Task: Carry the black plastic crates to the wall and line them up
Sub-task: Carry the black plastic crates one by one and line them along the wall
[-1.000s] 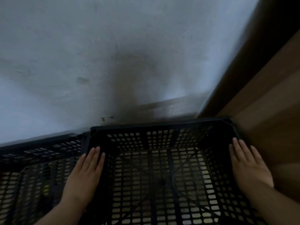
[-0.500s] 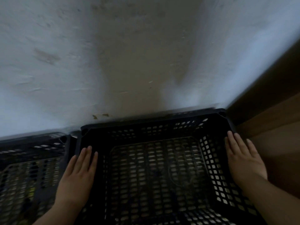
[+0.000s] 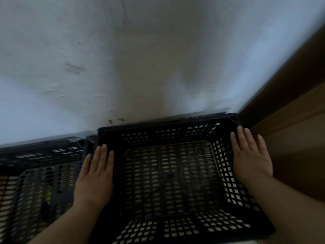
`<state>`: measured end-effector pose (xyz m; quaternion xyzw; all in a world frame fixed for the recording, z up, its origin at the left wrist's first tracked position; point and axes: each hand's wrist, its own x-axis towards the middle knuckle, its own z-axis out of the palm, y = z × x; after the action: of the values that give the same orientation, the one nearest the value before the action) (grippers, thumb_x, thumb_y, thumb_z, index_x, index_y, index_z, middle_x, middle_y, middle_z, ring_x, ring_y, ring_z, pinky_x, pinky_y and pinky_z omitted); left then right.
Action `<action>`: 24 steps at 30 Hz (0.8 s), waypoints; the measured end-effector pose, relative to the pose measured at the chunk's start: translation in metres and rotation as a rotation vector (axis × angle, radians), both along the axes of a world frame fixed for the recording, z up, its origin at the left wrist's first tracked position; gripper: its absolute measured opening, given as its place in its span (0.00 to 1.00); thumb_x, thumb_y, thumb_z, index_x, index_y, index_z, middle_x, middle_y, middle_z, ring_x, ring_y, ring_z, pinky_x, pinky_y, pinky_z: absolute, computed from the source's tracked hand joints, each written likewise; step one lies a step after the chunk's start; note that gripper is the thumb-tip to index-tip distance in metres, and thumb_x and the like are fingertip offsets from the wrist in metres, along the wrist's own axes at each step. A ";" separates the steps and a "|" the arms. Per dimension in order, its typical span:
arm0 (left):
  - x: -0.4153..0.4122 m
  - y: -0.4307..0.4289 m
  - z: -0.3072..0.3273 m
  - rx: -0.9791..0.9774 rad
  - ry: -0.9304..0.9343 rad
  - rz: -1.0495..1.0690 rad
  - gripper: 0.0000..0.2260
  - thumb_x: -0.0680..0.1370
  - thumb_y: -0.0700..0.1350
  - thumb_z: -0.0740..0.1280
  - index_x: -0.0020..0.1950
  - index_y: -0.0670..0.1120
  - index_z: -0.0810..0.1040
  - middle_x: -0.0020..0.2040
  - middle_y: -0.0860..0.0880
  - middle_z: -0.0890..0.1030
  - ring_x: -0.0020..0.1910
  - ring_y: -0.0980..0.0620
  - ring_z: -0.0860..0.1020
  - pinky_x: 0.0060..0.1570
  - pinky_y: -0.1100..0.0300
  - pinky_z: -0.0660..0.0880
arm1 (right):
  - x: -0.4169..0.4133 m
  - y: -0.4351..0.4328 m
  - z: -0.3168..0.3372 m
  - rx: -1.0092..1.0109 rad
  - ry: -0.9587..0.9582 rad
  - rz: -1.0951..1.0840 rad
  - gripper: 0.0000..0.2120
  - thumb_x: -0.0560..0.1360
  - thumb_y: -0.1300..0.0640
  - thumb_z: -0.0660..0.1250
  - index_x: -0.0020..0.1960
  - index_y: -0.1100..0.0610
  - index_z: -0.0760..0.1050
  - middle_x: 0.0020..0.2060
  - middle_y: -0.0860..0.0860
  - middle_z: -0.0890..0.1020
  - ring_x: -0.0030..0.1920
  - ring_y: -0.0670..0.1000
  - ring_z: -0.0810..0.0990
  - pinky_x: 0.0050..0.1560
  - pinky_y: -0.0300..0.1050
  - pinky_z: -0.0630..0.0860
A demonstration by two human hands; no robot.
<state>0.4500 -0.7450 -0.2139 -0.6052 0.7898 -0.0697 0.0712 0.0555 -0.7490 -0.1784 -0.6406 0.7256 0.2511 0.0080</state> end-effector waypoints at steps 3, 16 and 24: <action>-0.018 0.010 0.045 -0.017 -0.001 -0.010 0.34 0.64 0.44 0.65 0.69 0.36 0.67 0.72 0.36 0.61 0.76 0.47 0.38 0.74 0.51 0.35 | 0.020 0.015 0.043 0.006 -0.078 -0.028 0.30 0.75 0.56 0.39 0.68 0.56 0.23 0.67 0.55 0.23 0.71 0.52 0.25 0.55 0.52 0.15; -0.089 0.134 0.192 -0.103 -0.028 -0.191 0.37 0.68 0.44 0.67 0.73 0.42 0.54 0.75 0.39 0.51 0.75 0.45 0.49 0.70 0.51 0.27 | 0.059 0.214 0.183 -0.134 -0.289 -0.327 0.34 0.79 0.53 0.48 0.67 0.57 0.23 0.65 0.53 0.23 0.73 0.55 0.27 0.70 0.55 0.28; -0.168 0.275 0.224 -0.057 0.023 -0.477 0.38 0.67 0.46 0.70 0.73 0.42 0.55 0.75 0.39 0.52 0.73 0.47 0.30 0.71 0.50 0.28 | 0.022 0.430 0.211 -0.137 -0.253 -0.548 0.32 0.78 0.60 0.45 0.66 0.57 0.21 0.64 0.54 0.21 0.63 0.54 0.18 0.52 0.54 0.15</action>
<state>0.2818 -0.4698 0.0100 -0.4042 0.9088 -0.1002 0.0267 0.0780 -0.3193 0.0321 -0.4464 0.8798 0.1081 0.1225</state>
